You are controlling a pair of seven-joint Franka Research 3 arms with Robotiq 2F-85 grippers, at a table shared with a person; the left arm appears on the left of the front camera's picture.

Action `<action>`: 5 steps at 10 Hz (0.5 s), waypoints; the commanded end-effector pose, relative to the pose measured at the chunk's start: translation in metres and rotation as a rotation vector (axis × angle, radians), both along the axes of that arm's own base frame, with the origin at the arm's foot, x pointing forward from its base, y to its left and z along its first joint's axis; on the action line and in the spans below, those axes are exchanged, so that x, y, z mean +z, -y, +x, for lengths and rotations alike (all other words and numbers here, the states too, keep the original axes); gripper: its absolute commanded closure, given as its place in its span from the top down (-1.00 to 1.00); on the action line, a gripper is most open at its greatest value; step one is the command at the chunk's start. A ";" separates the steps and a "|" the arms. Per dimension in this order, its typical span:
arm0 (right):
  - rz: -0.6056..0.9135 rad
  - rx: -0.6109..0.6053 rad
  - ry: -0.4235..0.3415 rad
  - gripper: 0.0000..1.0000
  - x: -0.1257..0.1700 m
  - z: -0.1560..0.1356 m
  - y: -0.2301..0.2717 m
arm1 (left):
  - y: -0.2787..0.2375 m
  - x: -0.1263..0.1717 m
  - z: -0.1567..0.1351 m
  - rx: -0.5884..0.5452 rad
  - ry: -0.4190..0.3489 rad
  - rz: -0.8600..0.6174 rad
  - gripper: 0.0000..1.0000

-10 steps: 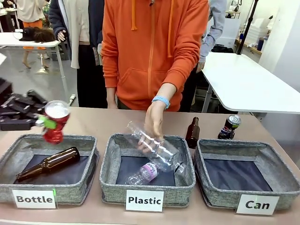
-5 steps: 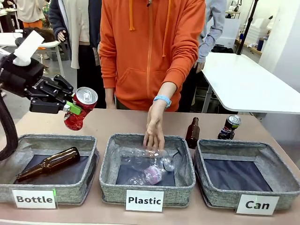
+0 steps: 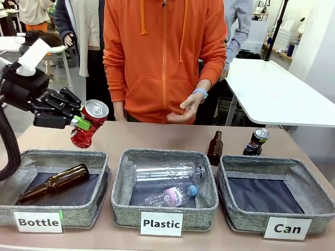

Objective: Sort the can waste into the basket.
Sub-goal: Pick up the can waste from the table and place it in the right Fabric basket.

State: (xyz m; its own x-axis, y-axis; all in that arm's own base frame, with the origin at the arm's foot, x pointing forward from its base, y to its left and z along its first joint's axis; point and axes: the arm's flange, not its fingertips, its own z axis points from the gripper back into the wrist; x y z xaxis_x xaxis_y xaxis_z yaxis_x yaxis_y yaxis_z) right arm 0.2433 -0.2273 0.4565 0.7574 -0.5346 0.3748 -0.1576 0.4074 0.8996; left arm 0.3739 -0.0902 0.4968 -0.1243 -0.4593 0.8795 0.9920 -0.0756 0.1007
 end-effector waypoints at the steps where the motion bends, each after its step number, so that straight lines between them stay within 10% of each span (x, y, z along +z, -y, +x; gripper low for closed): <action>1: 0.000 0.000 0.000 1.00 0.000 0.000 0.000 | 0.042 0.013 0.002 -0.017 -0.031 0.008 -0.49; 5: -0.157 0.014 -0.068 1.00 0.027 -0.084 0.055 | 0.210 0.040 0.075 -0.132 0.111 0.065 -0.49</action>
State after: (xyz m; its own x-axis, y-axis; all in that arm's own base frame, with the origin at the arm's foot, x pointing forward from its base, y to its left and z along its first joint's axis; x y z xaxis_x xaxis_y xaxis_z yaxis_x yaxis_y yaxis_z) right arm 0.1843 -0.2661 0.4756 0.7798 -0.4819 0.3997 -0.0985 0.5360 0.8384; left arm 0.4050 -0.2774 0.5397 -0.2633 -0.4917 0.8300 0.9587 -0.2295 0.1681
